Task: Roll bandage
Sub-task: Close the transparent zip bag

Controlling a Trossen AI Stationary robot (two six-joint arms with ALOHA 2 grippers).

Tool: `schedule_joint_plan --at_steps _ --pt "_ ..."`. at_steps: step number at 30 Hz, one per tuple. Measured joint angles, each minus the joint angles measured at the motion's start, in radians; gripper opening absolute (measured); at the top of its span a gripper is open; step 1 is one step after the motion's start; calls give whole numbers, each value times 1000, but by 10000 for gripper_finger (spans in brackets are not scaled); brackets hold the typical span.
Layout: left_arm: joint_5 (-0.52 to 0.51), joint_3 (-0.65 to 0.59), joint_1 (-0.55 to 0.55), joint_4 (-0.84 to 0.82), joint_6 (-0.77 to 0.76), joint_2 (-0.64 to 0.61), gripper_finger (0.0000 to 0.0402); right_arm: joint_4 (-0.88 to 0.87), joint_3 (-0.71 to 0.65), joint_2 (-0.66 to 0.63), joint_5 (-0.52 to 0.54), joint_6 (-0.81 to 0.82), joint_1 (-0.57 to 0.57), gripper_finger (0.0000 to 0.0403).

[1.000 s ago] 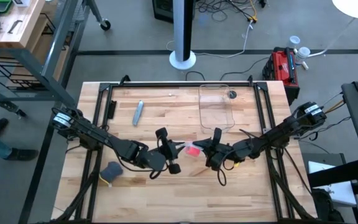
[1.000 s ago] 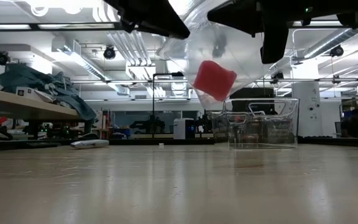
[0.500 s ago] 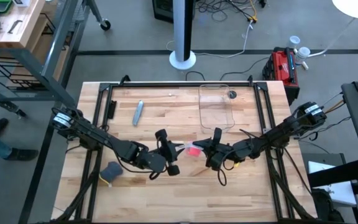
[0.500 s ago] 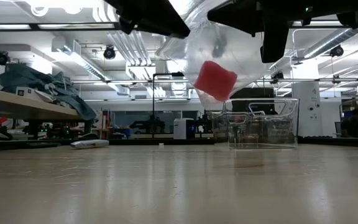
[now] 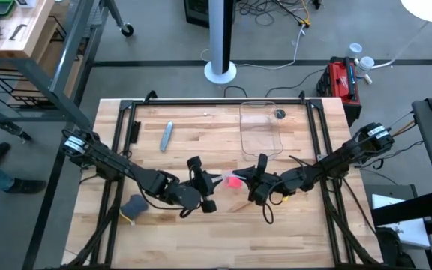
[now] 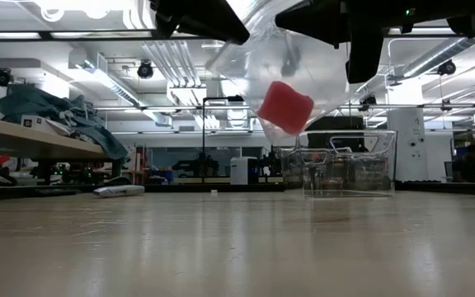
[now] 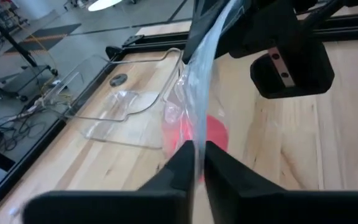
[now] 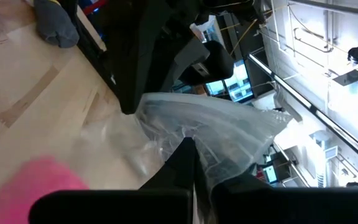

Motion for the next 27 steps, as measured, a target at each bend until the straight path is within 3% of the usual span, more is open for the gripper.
schedule_joint_plan --at_steps 3,13,18,27 --pt "-3 1 -3 1 15 0 9 1 0 0 -1 0 0 0" --pt "2 1 -3 1 -21 -1 22 -15 5 -18 -12 122 -7 0" --pt "6 20 -3 -1 -20 -49 47 -145 12 -70 -42 260 -47 0" --pt "-4 61 14 -3 -14 -100 118 -295 12 -156 -278 511 -151 0"
